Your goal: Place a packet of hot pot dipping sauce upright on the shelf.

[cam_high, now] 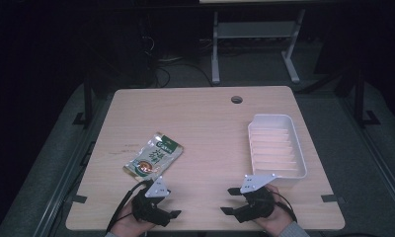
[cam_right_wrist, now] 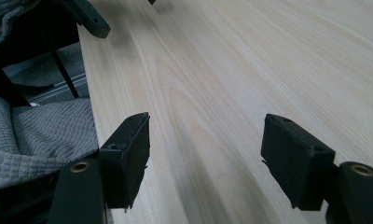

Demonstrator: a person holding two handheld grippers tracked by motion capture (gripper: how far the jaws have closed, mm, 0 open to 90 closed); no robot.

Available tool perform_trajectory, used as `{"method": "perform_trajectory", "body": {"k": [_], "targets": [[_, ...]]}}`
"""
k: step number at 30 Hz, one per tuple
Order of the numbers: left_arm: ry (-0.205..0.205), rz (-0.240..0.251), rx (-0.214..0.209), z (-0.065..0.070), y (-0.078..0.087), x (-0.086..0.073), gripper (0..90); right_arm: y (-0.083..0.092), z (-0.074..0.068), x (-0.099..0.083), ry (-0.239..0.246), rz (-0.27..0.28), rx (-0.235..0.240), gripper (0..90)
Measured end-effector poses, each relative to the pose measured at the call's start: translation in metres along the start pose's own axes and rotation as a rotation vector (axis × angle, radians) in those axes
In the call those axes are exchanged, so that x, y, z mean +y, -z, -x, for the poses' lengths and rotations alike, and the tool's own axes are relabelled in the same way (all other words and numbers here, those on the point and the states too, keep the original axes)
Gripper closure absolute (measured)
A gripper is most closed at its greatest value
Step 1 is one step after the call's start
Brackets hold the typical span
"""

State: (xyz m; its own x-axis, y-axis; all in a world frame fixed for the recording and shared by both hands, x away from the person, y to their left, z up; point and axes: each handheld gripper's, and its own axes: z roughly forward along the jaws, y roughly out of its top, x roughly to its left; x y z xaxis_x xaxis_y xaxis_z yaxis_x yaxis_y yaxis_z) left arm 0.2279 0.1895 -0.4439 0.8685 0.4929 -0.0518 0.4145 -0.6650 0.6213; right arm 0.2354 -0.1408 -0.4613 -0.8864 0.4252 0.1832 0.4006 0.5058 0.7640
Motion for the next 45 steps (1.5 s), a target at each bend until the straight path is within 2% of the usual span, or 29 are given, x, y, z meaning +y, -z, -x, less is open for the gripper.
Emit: {"method": "perform_trajectory", "body": {"k": [7, 13, 19, 20, 24, 28, 31, 34, 36, 37, 39, 45], "targets": [[0.030, 0.022, 0.024, -0.006, 0.005, -0.002, 25.3, 0.000, -0.002, 0.001, 0.001, 0.006, -0.002, 31.4], [0.066, 0.039, 0.059, -0.018, 0.012, -0.006, 25.3, -0.002, -0.004, 0.002, 0.004, 0.005, -0.004, 31.5], [0.113, 0.056, 0.099, -0.033, 0.019, -0.010, 26.4, -0.005, -0.004, 0.010, -0.012, 0.024, 0.018, 31.5], [0.126, 0.055, 0.108, -0.038, 0.020, -0.012, 27.4, -0.009, -0.005, 0.016, -0.014, 0.023, 0.032, 31.5], [0.148, 0.054, 0.128, -0.045, 0.023, -0.015, 28.5, -0.013, -0.005, 0.024, -0.013, 0.020, 0.035, 31.6], [0.173, 0.063, 0.157, -0.054, 0.027, -0.018, 30.6, -0.022, -0.003, 0.042, -0.050, 0.019, 0.032, 33.5], [0.182, 0.060, 0.170, -0.059, 0.029, -0.020, 31.1, -0.026, -0.001, 0.050, -0.049, 0.005, 0.024, 33.5], [0.211, 0.061, 0.187, -0.068, 0.031, -0.025, 31.6, -0.035, 0.002, 0.069, -0.052, -0.023, 0.017, 33.2], [0.219, 0.064, 0.190, -0.071, 0.032, -0.026, 31.6, -0.037, 0.002, 0.074, -0.049, -0.027, 0.014, 33.2], [0.228, 0.063, 0.201, -0.073, 0.034, -0.028, 32.1, -0.041, 0.005, 0.084, -0.052, -0.031, 0.016, 32.8], [0.234, 0.066, 0.205, -0.075, 0.034, -0.029, 32.4, -0.044, 0.006, 0.089, -0.058, -0.037, 0.021, 32.7], [0.266, 0.072, 0.231, -0.086, 0.038, -0.037, 32.4, -0.063, 0.015, 0.118, -0.068, -0.074, 0.037, 32.2]]}}
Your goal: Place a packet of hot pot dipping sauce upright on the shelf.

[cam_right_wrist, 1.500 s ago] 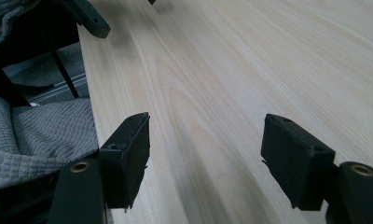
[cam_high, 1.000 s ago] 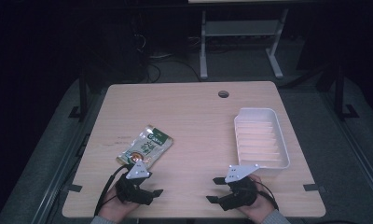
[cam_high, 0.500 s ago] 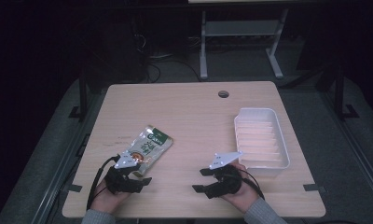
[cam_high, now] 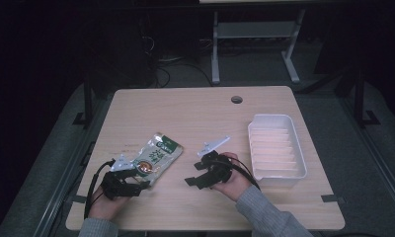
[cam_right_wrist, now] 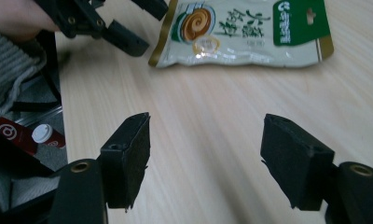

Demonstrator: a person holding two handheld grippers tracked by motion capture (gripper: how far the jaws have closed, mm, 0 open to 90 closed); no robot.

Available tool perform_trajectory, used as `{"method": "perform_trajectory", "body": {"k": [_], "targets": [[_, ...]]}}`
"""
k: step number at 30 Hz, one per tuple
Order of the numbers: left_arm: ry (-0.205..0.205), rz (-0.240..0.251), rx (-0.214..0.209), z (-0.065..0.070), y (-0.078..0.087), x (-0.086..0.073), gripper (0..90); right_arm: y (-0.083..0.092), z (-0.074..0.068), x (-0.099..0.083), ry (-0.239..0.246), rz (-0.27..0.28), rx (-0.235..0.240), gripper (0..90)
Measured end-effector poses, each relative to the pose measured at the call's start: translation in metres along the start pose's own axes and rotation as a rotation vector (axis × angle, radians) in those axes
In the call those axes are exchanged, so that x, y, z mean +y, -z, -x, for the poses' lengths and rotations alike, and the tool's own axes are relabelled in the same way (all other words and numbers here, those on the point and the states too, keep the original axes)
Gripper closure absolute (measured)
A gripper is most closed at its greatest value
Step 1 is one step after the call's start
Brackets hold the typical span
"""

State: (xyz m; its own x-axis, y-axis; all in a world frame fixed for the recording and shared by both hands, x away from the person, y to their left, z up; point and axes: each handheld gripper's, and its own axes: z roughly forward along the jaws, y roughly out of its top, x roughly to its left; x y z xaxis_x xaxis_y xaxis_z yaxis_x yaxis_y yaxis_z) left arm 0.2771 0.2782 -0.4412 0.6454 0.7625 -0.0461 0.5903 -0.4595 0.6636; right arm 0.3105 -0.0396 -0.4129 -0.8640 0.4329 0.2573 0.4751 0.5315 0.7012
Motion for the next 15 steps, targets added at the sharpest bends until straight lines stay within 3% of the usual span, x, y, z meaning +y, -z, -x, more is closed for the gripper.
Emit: {"method": "perform_trajectory", "body": {"k": [7, 15], "targets": [[0.007, 0.005, 0.040, -0.005, -0.004, 0.000, 34.3, -0.016, 0.007, 0.032, 0.008, -0.031, -0.013, 32.1], [0.018, -0.030, 0.045, -0.009, -0.012, -0.002, 36.9, -0.033, 0.023, 0.063, -0.008, -0.070, -0.017, 32.6]]}}
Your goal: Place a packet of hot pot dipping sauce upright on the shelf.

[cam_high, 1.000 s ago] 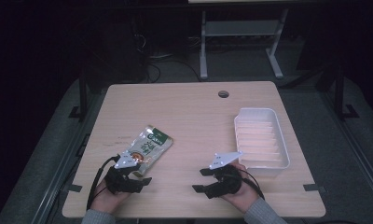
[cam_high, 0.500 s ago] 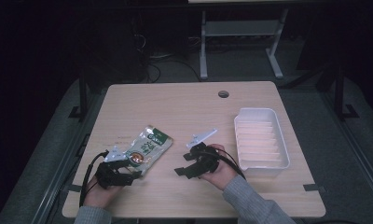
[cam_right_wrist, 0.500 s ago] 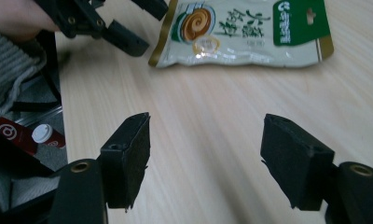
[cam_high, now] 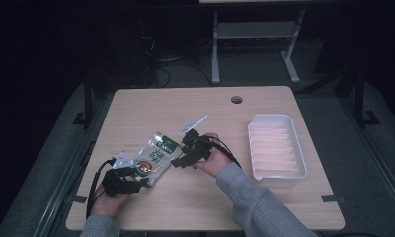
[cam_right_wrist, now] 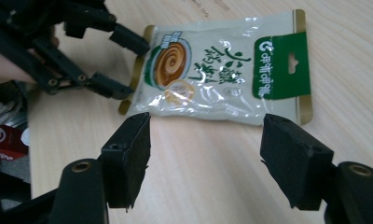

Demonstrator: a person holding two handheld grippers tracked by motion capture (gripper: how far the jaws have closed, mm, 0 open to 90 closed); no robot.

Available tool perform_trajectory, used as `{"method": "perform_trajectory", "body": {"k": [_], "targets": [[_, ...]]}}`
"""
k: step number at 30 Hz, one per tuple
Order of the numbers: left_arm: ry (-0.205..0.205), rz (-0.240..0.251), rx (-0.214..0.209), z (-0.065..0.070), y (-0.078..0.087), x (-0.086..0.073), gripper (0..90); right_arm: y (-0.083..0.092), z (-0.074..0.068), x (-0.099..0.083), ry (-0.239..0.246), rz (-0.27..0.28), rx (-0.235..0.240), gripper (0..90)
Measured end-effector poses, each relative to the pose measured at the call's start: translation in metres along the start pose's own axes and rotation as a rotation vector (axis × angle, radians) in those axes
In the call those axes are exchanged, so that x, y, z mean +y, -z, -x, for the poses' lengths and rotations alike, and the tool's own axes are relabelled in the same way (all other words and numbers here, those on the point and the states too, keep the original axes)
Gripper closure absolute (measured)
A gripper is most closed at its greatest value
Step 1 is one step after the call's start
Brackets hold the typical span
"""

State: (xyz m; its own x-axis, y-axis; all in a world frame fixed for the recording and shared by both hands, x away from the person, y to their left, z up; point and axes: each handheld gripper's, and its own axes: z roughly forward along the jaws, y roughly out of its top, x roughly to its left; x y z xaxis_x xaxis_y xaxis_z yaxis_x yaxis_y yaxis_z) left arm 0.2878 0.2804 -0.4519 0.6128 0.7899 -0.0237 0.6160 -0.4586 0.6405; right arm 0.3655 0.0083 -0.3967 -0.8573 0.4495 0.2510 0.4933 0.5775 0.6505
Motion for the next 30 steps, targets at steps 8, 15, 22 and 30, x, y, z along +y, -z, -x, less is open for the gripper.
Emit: {"method": "perform_trajectory", "body": {"k": [8, 15, 22, 30], "targets": [[0.017, -0.009, -0.004, -0.003, -0.002, -0.001, 38.1, -0.011, 0.021, 0.025, -0.063, -0.032, -0.006, 34.9], [0.025, -0.020, -0.003, -0.004, -0.003, -0.002, 38.6, -0.021, 0.038, 0.041, -0.096, -0.055, -0.048, 35.3], [0.024, -0.032, 0.003, -0.003, -0.005, -0.002, 39.0, -0.040, 0.052, 0.050, -0.123, -0.087, -0.070, 36.7], [0.019, -0.033, 0.013, -0.003, -0.004, -0.003, 41.4, -0.064, 0.071, 0.042, -0.171, -0.153, -0.089, 36.9]]}}
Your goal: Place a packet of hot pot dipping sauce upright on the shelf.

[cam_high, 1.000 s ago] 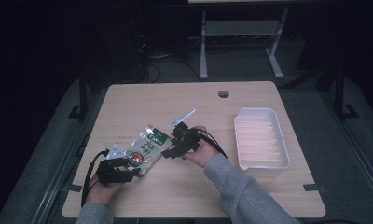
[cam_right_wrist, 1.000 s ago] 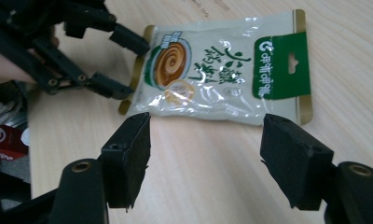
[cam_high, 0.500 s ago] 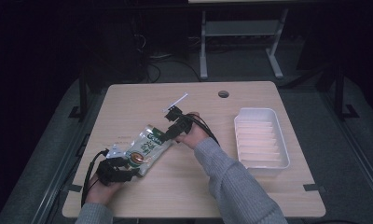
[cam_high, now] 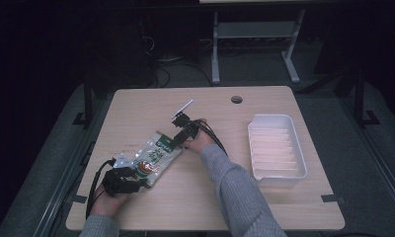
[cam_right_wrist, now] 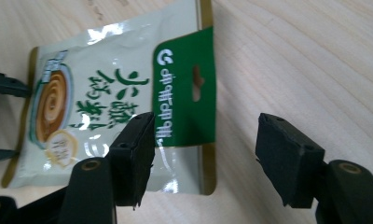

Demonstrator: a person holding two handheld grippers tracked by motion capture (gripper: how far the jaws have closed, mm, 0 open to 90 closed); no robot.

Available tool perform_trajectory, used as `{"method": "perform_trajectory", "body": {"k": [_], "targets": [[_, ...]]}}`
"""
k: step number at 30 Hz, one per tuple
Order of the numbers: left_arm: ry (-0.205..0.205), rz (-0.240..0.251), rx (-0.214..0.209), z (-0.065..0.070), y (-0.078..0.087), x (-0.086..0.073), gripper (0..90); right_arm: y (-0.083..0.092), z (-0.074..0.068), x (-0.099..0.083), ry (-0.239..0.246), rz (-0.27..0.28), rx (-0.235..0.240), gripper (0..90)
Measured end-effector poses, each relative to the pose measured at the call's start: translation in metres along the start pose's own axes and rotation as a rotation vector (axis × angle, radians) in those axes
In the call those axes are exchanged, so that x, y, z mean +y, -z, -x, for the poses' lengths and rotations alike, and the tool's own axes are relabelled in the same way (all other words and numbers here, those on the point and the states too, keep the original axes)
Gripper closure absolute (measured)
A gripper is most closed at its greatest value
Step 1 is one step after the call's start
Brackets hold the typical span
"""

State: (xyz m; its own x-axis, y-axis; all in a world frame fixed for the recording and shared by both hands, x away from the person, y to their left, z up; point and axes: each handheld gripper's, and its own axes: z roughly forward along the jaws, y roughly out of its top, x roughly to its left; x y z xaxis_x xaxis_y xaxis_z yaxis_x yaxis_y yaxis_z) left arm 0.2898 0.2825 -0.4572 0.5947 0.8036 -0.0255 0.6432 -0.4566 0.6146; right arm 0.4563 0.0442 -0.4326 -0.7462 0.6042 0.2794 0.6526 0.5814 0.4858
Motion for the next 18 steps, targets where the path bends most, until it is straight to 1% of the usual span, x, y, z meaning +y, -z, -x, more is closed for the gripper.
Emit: {"method": "perform_trajectory", "body": {"k": [4, 5, 7, 8, 9, 11, 12, 16, 17, 18], "targets": [[-0.001, 0.000, 0.003, 0.000, 0.000, 0.000, 42.0, -0.004, 0.004, 0.000, -0.018, -0.003, 0.010, 37.7], [0.000, -0.001, 0.003, 0.000, 0.000, 0.000, 42.3, -0.008, 0.006, -0.001, -0.030, -0.012, 0.029, 40.2], [0.000, -0.001, 0.003, 0.000, 0.000, 0.000, 42.4, -0.009, 0.008, -0.001, -0.048, -0.014, 0.057, 43.9], [0.000, -0.001, 0.004, 0.000, 0.000, 0.000, 42.4, -0.009, 0.008, -0.001, -0.048, -0.014, 0.057, 43.9], [0.000, 0.000, 0.003, 0.000, 0.000, 0.000, 42.3, -0.010, 0.008, -0.001, -0.056, -0.016, 0.077, 47.8], [0.000, -0.001, 0.004, 0.000, 0.000, 0.000, 42.4, -0.011, 0.009, -0.001, -0.077, -0.026, 0.121, 52.8], [0.000, -0.001, 0.004, 0.000, 0.000, 0.000, 42.4, -0.012, 0.009, -0.002, -0.085, -0.032, 0.157, 56.4], [-0.001, -0.001, 0.004, 0.000, 0.000, 0.000, 42.4, -0.010, 0.007, -0.001, -0.093, -0.028, 0.199, 62.5], [-0.001, -0.001, 0.004, 0.000, 0.000, 0.000, 42.4, -0.010, 0.007, -0.001, -0.093, -0.028, 0.199, 62.5], [-0.001, -0.003, 0.004, 0.000, 0.000, 0.000, 42.4, -0.007, 0.006, 0.000, -0.099, -0.018, 0.236, 65.2]]}}
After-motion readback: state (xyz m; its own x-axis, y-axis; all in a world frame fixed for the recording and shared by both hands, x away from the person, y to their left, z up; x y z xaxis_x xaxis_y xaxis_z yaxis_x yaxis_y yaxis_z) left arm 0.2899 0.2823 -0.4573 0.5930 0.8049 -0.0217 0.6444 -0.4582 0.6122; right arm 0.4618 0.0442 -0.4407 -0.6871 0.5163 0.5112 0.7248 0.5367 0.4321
